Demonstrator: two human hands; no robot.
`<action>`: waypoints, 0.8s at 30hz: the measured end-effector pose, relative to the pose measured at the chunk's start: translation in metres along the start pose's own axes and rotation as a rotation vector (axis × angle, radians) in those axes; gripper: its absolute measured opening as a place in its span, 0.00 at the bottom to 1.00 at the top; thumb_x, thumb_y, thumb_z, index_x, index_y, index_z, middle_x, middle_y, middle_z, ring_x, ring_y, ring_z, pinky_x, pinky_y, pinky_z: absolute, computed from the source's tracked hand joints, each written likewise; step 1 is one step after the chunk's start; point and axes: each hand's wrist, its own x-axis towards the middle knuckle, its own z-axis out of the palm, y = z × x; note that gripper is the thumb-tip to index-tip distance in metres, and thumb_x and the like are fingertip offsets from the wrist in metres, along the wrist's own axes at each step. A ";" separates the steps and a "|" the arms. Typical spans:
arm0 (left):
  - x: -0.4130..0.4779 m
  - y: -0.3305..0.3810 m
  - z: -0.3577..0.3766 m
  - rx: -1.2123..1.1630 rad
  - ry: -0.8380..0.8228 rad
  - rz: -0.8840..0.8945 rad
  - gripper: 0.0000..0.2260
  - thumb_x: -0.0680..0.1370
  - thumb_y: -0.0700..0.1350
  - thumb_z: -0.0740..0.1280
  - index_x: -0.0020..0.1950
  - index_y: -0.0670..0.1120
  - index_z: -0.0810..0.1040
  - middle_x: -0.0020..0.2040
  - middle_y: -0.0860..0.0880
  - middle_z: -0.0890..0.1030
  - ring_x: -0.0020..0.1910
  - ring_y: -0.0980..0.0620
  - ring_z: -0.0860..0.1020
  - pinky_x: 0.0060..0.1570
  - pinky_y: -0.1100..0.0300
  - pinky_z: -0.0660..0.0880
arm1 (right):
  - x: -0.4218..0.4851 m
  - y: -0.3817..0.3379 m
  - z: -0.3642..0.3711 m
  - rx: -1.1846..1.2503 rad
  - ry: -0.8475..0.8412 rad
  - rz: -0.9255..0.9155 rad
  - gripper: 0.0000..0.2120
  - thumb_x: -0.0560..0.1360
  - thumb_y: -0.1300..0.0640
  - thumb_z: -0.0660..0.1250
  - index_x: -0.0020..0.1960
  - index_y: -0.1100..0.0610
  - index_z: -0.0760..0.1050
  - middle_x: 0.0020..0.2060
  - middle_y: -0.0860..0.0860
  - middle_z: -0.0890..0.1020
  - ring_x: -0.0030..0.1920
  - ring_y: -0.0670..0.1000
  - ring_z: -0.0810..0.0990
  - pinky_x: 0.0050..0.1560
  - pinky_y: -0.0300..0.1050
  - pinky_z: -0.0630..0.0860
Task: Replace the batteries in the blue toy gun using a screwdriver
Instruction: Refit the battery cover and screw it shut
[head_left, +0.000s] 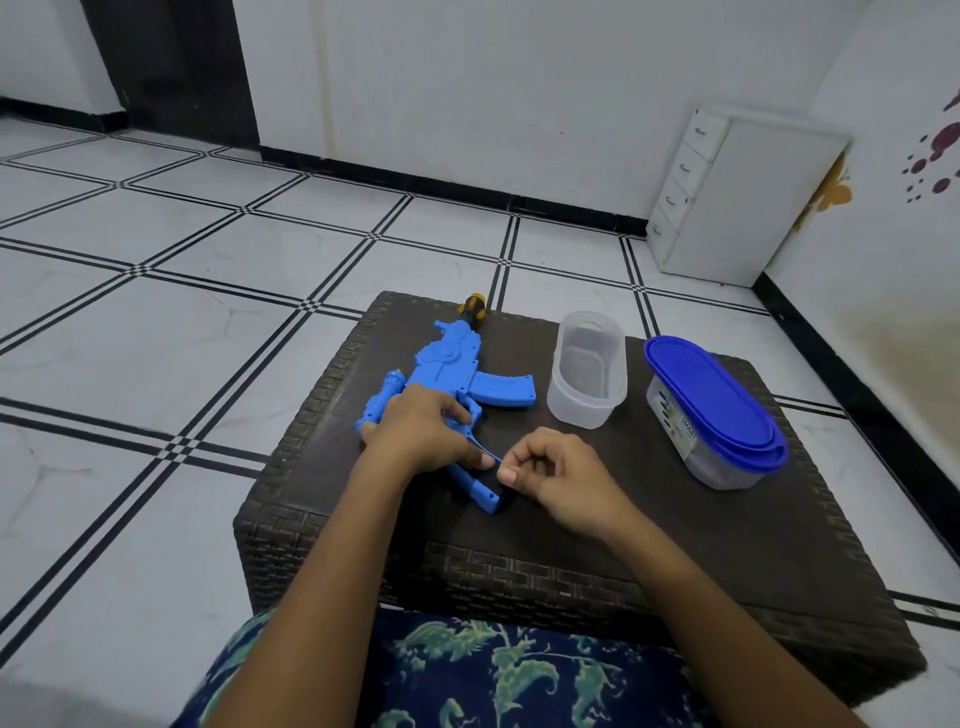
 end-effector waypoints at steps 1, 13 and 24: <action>0.000 0.000 0.000 0.000 0.003 0.002 0.24 0.55 0.57 0.82 0.46 0.60 0.76 0.54 0.52 0.73 0.60 0.47 0.73 0.62 0.44 0.71 | 0.000 0.000 0.000 -0.007 0.000 -0.013 0.06 0.73 0.59 0.74 0.39 0.51 0.80 0.38 0.47 0.76 0.31 0.39 0.71 0.35 0.32 0.69; -0.001 0.001 0.000 -0.018 -0.009 -0.019 0.26 0.52 0.58 0.82 0.46 0.60 0.77 0.56 0.51 0.74 0.60 0.46 0.74 0.61 0.42 0.71 | 0.001 0.005 -0.002 0.242 -0.028 0.128 0.12 0.66 0.59 0.80 0.45 0.59 0.80 0.29 0.49 0.75 0.29 0.44 0.70 0.30 0.35 0.70; 0.001 0.002 0.000 -0.003 -0.009 -0.019 0.25 0.54 0.58 0.82 0.47 0.60 0.77 0.55 0.52 0.74 0.60 0.47 0.74 0.63 0.43 0.70 | -0.002 -0.001 -0.008 0.199 0.016 0.230 0.14 0.65 0.53 0.81 0.42 0.58 0.78 0.25 0.47 0.74 0.25 0.42 0.70 0.24 0.33 0.66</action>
